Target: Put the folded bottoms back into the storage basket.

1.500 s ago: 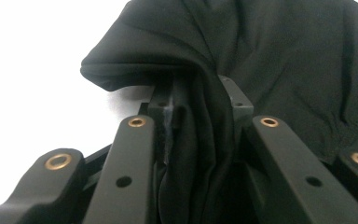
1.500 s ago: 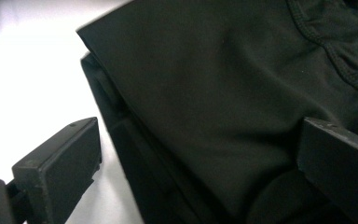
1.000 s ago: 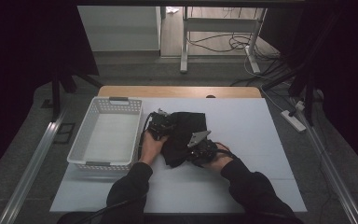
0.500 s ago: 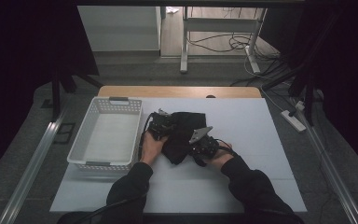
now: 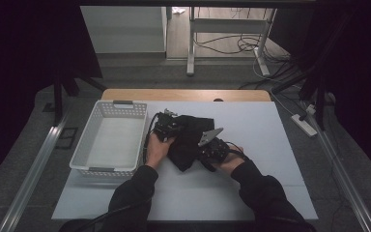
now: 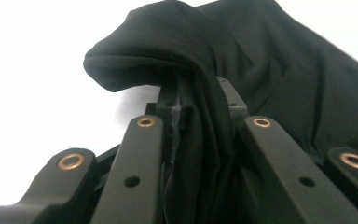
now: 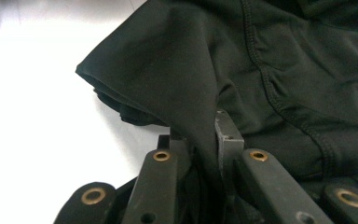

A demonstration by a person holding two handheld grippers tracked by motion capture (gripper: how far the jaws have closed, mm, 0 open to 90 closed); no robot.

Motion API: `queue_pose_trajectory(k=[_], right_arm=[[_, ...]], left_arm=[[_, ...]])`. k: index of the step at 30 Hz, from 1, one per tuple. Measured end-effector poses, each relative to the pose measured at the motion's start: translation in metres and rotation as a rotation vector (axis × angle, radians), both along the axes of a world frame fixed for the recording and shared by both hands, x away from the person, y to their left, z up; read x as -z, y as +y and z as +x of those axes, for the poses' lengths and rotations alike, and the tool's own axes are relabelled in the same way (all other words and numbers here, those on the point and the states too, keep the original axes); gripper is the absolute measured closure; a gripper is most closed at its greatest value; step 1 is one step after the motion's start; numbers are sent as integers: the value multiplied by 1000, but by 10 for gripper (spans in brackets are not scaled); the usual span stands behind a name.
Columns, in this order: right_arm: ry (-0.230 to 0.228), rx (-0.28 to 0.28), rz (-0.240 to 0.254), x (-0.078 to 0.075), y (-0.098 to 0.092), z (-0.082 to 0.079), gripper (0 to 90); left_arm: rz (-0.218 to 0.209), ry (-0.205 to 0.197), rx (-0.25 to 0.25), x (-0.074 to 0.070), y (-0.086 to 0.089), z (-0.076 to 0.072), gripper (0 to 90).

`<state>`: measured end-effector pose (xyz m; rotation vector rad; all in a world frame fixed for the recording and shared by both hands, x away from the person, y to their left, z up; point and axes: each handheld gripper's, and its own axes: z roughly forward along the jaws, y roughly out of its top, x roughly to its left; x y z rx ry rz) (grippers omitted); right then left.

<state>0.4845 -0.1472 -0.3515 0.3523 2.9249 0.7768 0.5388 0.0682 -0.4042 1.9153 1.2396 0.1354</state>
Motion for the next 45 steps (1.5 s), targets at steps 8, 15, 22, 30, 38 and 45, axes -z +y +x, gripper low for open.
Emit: queue_pose_trajectory(k=[8, 15, 22, 30, 38, 45], right_arm=[[9, 4, 49, -13, -3, -2, 817], [33, 16, 108, -29, -1, 0, 817], [47, 11, 151, -44, 5, 2, 816], [46, -4, 168, -52, 18, 2, 817], [80, -1, 196, -55, 30, 7, 817], [93, -6, 223, -61, 41, 9, 817]], left_arm=[[36, -34, 35, -24, -3, 5, 764], [41, -54, 48, -40, -1, 7, 764], [5, -48, 54, -52, 8, 9, 764], [7, -61, 51, -62, 20, 10, 764], [23, -66, 56, -67, 30, 11, 764], [26, -82, 53, -74, 42, 11, 763]])
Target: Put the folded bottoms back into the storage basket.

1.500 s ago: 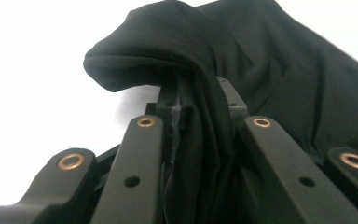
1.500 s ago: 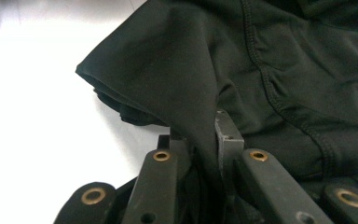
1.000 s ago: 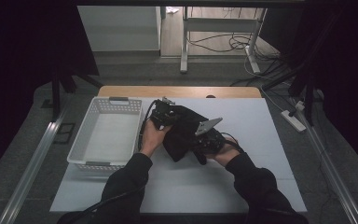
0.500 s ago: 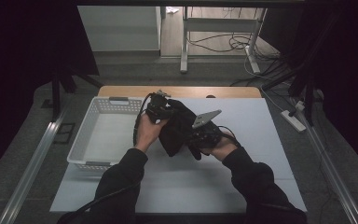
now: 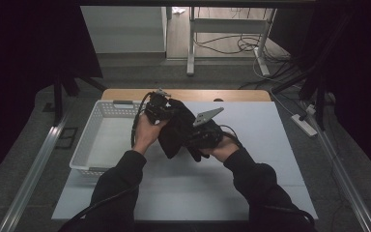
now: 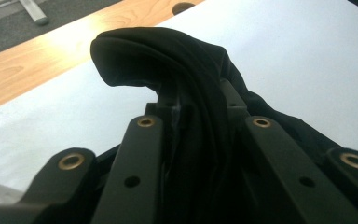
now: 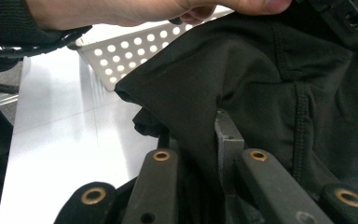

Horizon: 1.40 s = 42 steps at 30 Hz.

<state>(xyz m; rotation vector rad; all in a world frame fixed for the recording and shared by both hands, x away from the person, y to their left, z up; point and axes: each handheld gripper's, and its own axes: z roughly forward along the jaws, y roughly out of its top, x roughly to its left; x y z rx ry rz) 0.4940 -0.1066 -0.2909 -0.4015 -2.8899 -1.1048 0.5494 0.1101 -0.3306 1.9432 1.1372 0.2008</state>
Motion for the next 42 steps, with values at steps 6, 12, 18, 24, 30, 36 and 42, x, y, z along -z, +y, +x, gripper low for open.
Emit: queue_pose_trajectory(k=[6, 12, 18, 24, 30, 36, 42], right_arm=[[2, -10, 7, -3, 13, 1, 817], [6, -22, 13, -2, 27, 2, 817], [4, -34, 18, -5, 40, 5, 817], [-2, -49, 26, -8, 52, 7, 817], [1, -52, 42, -11, 63, 9, 817], [-7, -65, 50, -15, 78, 11, 817], [-19, -82, 54, -16, 92, 10, 817]], left_arm=[[-15, -18, 6, -4, 12, -1, 763], [-5, -24, -6, -9, 27, -2, 763], [14, -29, -23, -12, 41, -2, 763], [21, -37, -28, -17, 56, -2, 763], [28, -47, -47, -23, 69, -3, 763], [30, -57, -70, -27, 82, -5, 763], [26, -67, -90, -30, 96, -8, 764]])
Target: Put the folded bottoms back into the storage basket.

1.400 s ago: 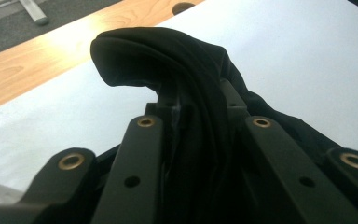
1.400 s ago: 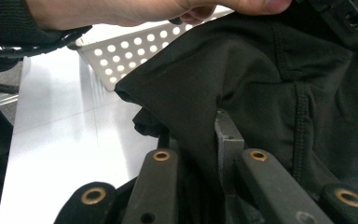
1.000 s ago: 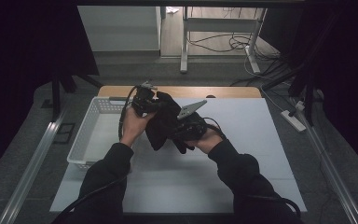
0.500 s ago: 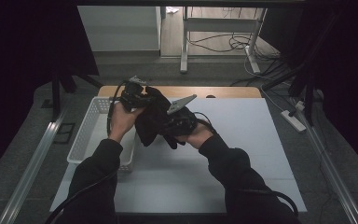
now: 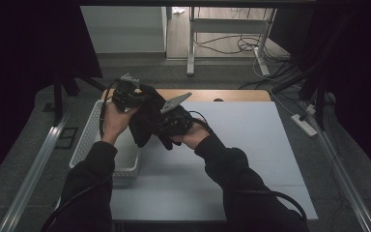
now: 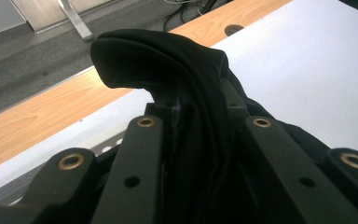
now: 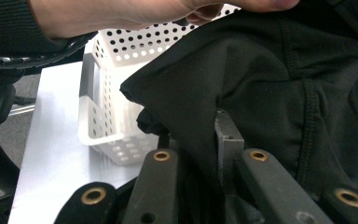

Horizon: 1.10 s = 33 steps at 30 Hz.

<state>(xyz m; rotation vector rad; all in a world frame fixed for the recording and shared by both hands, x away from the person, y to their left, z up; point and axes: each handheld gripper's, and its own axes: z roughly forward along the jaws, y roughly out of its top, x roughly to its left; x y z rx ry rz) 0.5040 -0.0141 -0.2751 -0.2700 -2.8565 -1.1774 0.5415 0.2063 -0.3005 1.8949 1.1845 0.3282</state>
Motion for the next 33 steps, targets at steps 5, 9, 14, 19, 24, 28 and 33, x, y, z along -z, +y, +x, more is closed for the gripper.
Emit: queue_pose_trajectory(k=[5, 9, 14, 19, 24, 28, 33], right_arm=[[-1, -5, 9, 1, 11, 1, 817], [0, -8, 19, 0, 19, 2, 817], [2, -10, 33, 0, 28, 2, 817], [1, -17, 36, 1, 38, 1, 817], [2, -25, 40, 1, 48, 0, 817], [-2, -31, 48, 0, 56, -2, 817], [-4, -36, 55, -1, 65, -3, 817]], left_arm=[[4, -7, -20, -2, 11, -3, 763], [6, -10, -36, -3, 21, -5, 764], [7, -12, -52, -4, 32, -8, 764], [6, -17, -63, -5, 40, -11, 764], [4, -24, -77, -7, 49, -15, 763], [8, -30, -87, -9, 57, -18, 763], [8, -35, -101, -10, 66, -22, 763]])
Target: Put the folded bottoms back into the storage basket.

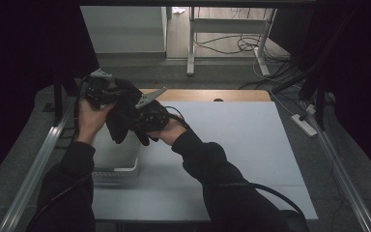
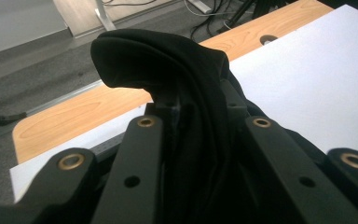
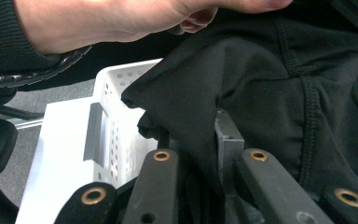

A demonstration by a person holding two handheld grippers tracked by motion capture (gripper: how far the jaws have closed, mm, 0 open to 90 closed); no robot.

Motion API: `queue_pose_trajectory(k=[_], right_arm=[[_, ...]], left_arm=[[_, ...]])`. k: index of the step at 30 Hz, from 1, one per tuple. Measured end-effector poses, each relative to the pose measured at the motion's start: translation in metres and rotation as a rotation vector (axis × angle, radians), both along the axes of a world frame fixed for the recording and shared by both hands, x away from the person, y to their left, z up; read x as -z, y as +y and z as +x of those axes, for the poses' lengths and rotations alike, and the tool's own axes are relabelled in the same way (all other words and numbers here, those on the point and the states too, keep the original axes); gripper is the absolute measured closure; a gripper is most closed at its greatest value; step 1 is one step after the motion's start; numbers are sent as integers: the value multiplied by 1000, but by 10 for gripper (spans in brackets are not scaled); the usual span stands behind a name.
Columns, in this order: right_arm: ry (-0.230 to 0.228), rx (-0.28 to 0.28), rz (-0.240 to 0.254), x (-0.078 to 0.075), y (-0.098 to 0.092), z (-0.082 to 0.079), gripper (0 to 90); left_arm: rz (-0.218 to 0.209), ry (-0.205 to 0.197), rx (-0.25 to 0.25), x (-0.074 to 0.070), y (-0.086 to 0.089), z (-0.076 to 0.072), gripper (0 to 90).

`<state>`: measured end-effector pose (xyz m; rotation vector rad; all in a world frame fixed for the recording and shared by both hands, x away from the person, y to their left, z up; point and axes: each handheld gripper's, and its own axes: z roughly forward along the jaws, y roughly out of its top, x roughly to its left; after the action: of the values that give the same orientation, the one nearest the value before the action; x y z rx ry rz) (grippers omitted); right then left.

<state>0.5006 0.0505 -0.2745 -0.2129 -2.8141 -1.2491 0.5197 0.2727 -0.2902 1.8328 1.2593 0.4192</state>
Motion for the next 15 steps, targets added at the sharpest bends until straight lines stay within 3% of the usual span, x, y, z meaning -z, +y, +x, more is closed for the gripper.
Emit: queue_pose_trajectory(k=[15], right_arm=[[2, -15, 7, 4, 25, -7, 816]], left_arm=[[12, 10, -23, 5, 22, -10, 763]])
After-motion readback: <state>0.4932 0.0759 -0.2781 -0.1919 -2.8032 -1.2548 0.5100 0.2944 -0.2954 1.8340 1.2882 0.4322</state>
